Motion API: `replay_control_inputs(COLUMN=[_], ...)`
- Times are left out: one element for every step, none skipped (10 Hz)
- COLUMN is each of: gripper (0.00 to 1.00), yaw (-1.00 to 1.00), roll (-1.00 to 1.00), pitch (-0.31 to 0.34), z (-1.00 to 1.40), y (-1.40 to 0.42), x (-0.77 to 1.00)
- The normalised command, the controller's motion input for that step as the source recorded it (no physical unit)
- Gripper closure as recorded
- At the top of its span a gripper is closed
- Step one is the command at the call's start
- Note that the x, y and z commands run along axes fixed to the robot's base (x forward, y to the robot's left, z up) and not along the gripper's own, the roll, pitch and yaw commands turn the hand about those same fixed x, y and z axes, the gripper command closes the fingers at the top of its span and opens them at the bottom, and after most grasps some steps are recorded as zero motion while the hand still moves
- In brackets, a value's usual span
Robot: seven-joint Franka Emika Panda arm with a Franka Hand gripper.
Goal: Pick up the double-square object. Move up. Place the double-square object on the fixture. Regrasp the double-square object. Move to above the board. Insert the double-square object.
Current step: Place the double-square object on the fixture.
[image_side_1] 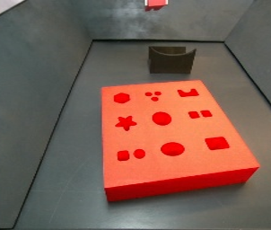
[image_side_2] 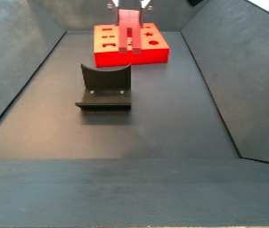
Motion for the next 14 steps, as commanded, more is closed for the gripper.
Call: replay_control_inputs(gripper=[1.00, 1.00, 1.00, 1.00, 1.00, 1.00, 1.00, 1.00, 1.00, 1.00, 1.00, 1.00, 1.00, 1.00], yaw=[-0.16, -0.17, -0.18, -0.17, -0.15, -0.14, -0.11, -0.10, -0.08, -0.08, -0.09, -0.14, -0.16, -0.19], roll=[-1.00, -1.00, -0.94, -0.79, -0.58, -0.47, -0.24, -0.16, -0.15, -1.00, -1.00, -0.98, -0.84, -0.64], pitch=[0.115, 0.113, 0.097, 0.075, 0.051, 0.041, 0.030, 0.024, 0.022, 0.215, 0.205, 0.226, 0.214, 0.166], z=[-0.02, -0.02, -0.02, -0.02, -0.03, -0.02, -0.02, -0.02, -0.01, -1.00, -1.00, -1.00, -1.00, -1.00], y=[0.05, 0.05, 0.05, 0.05, 0.05, 0.05, 0.04, 0.04, 0.04, 0.13, 0.14, 0.14, 0.14, 0.14], x=[0.84, 0.79, 0.69, 0.62, 0.53, 0.48, 0.36, 0.28, 0.19, 0.15, 0.13, 0.15, 0.16, 0.18])
